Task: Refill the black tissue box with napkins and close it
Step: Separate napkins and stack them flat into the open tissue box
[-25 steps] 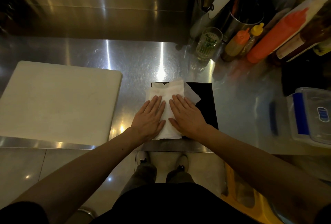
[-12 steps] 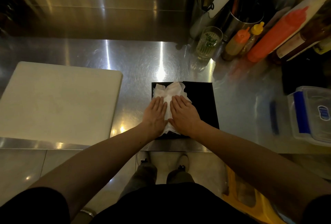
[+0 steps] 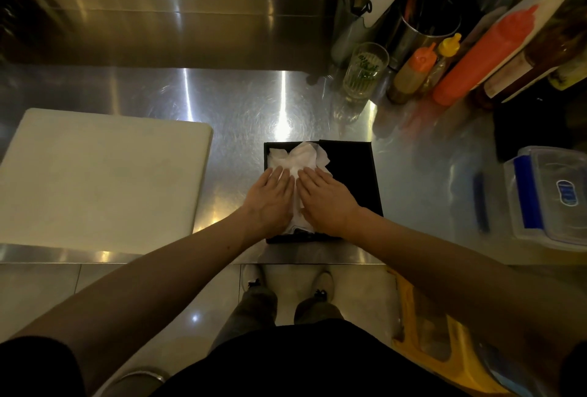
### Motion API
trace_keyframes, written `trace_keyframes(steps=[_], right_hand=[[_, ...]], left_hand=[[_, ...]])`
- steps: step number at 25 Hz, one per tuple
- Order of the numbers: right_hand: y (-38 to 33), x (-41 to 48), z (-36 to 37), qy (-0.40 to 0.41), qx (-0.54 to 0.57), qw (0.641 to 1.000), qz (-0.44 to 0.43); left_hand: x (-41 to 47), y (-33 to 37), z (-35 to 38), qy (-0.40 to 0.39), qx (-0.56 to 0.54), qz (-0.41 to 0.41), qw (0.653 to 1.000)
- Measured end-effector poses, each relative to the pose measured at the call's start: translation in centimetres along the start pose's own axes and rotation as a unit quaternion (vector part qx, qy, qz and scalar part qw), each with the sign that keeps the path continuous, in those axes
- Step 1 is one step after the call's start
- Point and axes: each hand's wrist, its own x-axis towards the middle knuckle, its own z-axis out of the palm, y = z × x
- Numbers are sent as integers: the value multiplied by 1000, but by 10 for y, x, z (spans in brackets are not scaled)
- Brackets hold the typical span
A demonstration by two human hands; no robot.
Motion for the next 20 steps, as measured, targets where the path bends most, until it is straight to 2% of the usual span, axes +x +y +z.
trace_keyframes(steps=[4,11,15,18,20], right_hand=[[5,-10,-7,6,2,1000,10],[-11,15,0,-84,-127,988,25],[-19,21,8,-103,-167,980,18],[-18,20,8,-98,-169,981,18],[-14,16,7,-58,-133,989,17]], left_hand=[[-6,-5,3,-36,37,6,999],[12,6,3,-74,111,-21,991],[14,13,5,-94,153,-32,983],[14,11,5,-74,144,-27,986],[12,5,5,-41,113,-13,993]])
